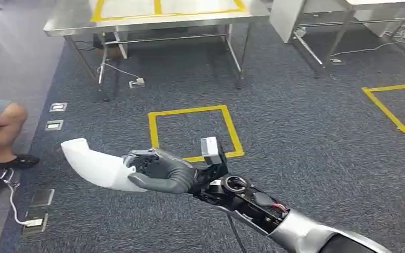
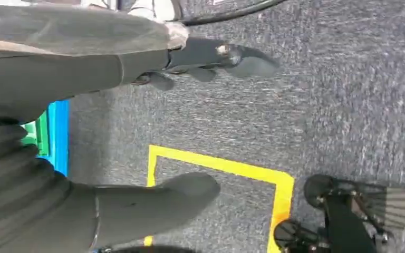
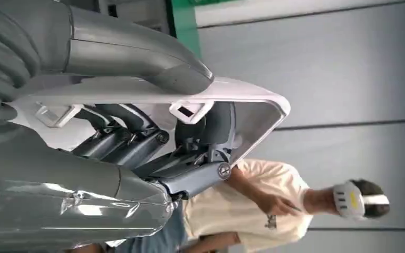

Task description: Take the parts from the cabinet and place them on the table.

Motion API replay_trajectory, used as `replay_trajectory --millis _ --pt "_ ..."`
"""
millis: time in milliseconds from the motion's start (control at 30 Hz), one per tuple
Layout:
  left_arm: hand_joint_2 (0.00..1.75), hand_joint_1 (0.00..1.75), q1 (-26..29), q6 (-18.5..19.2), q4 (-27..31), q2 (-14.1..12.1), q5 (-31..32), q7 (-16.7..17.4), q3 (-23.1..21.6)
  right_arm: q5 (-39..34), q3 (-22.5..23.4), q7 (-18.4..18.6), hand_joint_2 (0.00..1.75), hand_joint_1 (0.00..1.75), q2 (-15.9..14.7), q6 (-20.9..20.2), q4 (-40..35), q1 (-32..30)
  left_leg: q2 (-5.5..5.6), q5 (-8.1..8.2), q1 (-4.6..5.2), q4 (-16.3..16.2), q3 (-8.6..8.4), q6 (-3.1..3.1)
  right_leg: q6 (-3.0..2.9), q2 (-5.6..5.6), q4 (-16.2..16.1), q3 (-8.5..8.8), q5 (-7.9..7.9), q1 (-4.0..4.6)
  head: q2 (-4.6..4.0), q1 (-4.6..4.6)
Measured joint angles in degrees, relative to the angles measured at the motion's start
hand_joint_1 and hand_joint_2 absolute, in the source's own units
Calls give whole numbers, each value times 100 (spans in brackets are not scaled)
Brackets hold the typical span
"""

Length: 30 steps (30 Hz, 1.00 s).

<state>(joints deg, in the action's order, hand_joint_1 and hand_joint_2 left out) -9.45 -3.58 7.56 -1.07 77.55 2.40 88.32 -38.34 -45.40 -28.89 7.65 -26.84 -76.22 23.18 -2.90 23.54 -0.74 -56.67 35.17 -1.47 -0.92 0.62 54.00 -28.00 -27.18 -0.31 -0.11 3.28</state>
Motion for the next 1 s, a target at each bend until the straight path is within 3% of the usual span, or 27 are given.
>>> replay_trajectory --millis 33,100,133,167,200,233,267,300,333,433,467,500,533,567,600,633,667,900,933,967,1000 --pt "175 0 0 0 -2 9 -2 0 0 0 -2 2 175 175 2 2 0 -1 131 245 -2 -374 157 -16 -26 -50 4 -5 21 -8 0 -52" --pt "175 0 6 -2 0 4 -4 0 0 0 -4 4 175 175 0 2 2 -15 239 682 -7 -1413 637 -47 -29 -168 6 -7 18 0 0 -157" --pt "175 0 11 -2 0 4 -7 0 0 0 -4 4 175 175 0 2 9 -22 249 743 -3 -1730 811 -48 -31 -238 7 -5 15 9 0 -183" --pt "175 0 14 -2 0 0 -18 0 0 0 -4 4 175 175 0 2 13 -26 252 667 -3 -1750 868 -36 -31 -312 7 2 5 13 0 -203" --pt "175 0 16 -2 0 0 -17 0 0 0 -4 4 175 175 0 2 13 -26 260 450 -3 -1483 768 -15 -30 -398 9 21 -12 15 0 -212" --pt "175 0 14 -4 0 -2 -20 2 0 0 -4 7 175 175 0 2 13 -25 284 148 -3 -969 541 17 -23 -479 9 53 -38 16 0 -220" --pt "175 0 13 -4 0 -2 -24 2 0 0 -4 5 175 175 0 0 13 -26 388 -173 -3 -347 265 51 -9 -554 11 96 -70 16 0 -229" --pt "175 0 12 -9 0 -7 -33 2 0 0 -4 7 175 175 0 -4 13 -26 629 -287 -7 116 86 97 0 -606 7 107 -106 3 0 -247" --pt "175 0 9 -18 0 -22 -39 11 0 0 -4 4 175 175 -2 -9 15 -11 722 -210 -27 174 6 110 37 -660 22 78 -132 35 0 -247" --pt "175 0 -7 -37 0 -22 -50 13 0 0 -4 4 175 175 -2 -17 15 -22 591 -163 27 188 -8 169 142 -821 -18 59 -140 -51 0 -253" --pt "175 0 -24 -37 0 2 -46 13 0 0 -2 2 175 175 -2 -15 11 -18 527 -156 -25 264 -61 182 185 -820 -24 80 -180 -9 0 -253" --pt "175 0 -22 -37 0 -7 -35 15 0 0 0 -2 175 175 -2 -13 13 -16 490 -150 -32 304 -118 207 221 -474 117 59 -266 4 0 -240" --pt "175 0 0 -37 0 -15 -26 11 0 0 -2 0 175 175 -2 -4 15 -3 513 -112 43 272 -122 160 221 -325 185 25 -47 27 0 -162" --pt "175 0 -2 -37 0 -7 -15 9 0 -6 2 -11 175 175 -2 4 17 5 486 -91 22 249 -139 173 184 -338 164 40 -71 22 0 -148" --pt "175 0 -23 -35 0 -4 -9 9 0 -7 6 -2 175 175 -4 13 13 9 465 -79 46 227 -135 188 74 -328 17 99 -64 23 0 -162" --pt "175 0 -34 -33 0 0 2 9 0 -6 9 7 175 175 -4 17 15 10 447 -73 66 207 -102 195 73 -316 -44 158 -195 8 0 -137" --pt "175 0 -26 -20 0 -2 4 9 0 -9 9 0 175 175 -6 17 15 2 435 -55 75 190 -97 211 147 -316 -37 152 -197 -8 0 -146" --pt "175 0 -23 4 0 7 39 11 0 -7 24 11 175 175 -18 33 15 3 425 -33 92 150 -101 233 172 -317 -79 150 -178 -21 0 -137" --pt "175 0 -25 4 0 -9 42 11 0 -7 33 11 175 175 -17 37 15 5 427 -17 126 153 -111 317 271 -325 -140 175 -158 -62 0 -155" --pt "175 0 -40 7 0 8 44 9 0 -4 42 15 175 175 -11 37 0 8 392 47 79 308 -200 363 315 -345 -239 236 -214 -12 0 -188" --pt "175 0 -26 7 0 15 44 9 0 2 46 18 175 175 -19 48 -9 5 378 -28 21 467 -308 381 311 -266 -220 233 -192 -13 0 -190"
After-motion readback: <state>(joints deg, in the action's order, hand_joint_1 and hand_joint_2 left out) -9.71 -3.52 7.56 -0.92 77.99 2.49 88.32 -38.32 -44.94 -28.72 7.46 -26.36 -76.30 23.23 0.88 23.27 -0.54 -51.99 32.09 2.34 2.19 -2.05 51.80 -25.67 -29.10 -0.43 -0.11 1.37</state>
